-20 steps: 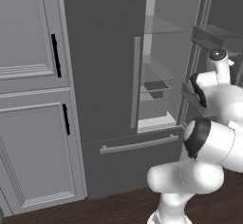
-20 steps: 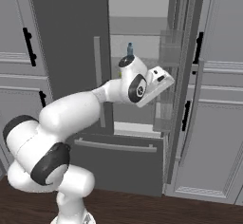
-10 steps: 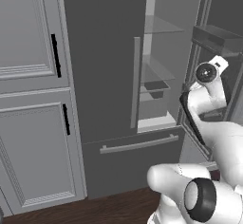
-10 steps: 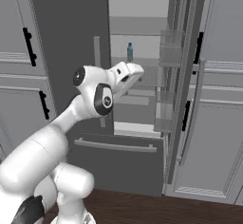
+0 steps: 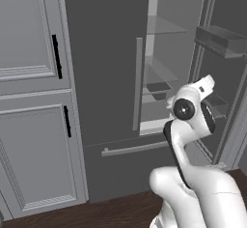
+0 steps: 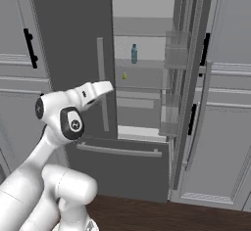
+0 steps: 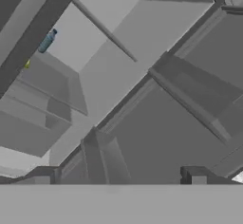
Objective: Grab a lemon wedge from the fridge and one ice cube from the ice bowl, and put them in the glass of lemonade.
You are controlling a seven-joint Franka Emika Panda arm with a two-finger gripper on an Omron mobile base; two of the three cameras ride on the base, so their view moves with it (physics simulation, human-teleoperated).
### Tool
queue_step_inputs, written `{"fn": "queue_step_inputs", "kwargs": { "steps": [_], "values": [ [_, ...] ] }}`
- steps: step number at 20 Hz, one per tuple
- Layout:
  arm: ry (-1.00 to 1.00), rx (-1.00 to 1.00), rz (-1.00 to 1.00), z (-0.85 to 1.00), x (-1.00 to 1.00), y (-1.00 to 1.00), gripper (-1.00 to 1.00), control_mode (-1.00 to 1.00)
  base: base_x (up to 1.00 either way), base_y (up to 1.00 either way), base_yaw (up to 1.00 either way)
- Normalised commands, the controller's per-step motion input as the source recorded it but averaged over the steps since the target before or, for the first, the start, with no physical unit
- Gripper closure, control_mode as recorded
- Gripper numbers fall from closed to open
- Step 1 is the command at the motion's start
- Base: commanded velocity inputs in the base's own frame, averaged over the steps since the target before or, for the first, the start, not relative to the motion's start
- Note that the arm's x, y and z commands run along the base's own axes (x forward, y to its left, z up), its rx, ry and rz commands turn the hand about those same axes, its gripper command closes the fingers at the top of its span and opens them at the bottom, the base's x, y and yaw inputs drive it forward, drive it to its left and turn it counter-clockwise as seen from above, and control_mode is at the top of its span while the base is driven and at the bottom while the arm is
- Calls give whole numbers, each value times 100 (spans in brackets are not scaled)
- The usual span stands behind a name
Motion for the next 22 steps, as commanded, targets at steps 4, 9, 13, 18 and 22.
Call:
{"fn": "queue_step_inputs", "kwargs": {
  "steps": [4, 9, 13, 18, 22],
  "values": [
    [-1, 43, -3, -1, -33, 100, -100, -100, 0, 0, 0],
    [5, 50, 0, 0, -25, 100, -100, -100, 0, 0, 0],
    [9, 49, 12, 0, -13, 75, -100, -100, 0, 0, 0],
    [-3, 23, 11, 13, -2, 11, -100, -100, 0, 0, 0],
    [0, 4, 0, 1, 8, -43, -100, -100, 0, 0, 0]
  ]
}}
